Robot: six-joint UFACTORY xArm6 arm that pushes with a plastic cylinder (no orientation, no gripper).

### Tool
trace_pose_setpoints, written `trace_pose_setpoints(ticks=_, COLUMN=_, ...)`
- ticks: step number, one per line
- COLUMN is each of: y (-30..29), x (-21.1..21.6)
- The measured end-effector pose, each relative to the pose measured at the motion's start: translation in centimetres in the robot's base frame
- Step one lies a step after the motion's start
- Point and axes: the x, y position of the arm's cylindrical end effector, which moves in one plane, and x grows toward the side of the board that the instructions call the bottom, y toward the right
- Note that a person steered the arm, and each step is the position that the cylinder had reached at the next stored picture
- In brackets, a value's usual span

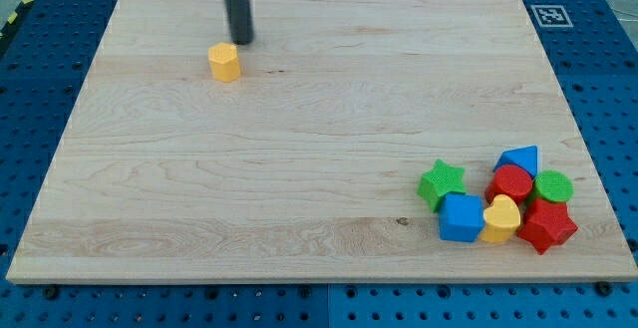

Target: Push the yellow hexagon into the group of blocks

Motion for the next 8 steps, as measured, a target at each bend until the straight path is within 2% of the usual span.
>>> trace_pose_setpoints(ticks=1, y=-0.5, x=4.0)
trace_pose_setpoints(ticks=2, y=7.7, x=8.6)
trace_pose_setpoints(ticks=3, y=15.7, x=10.7)
trace_pose_setpoints(ticks=4, y=14.4, x=9.0)
trace_pose_setpoints(ticks=5, y=6.8, x=6.3)
trace_pose_setpoints(ticks=6, y=1.0, x=8.4)
trace_pose_setpoints(ticks=7, y=4.5, x=11.6)
trace_pose_setpoints(ticks=8, y=14.7, x=12.7)
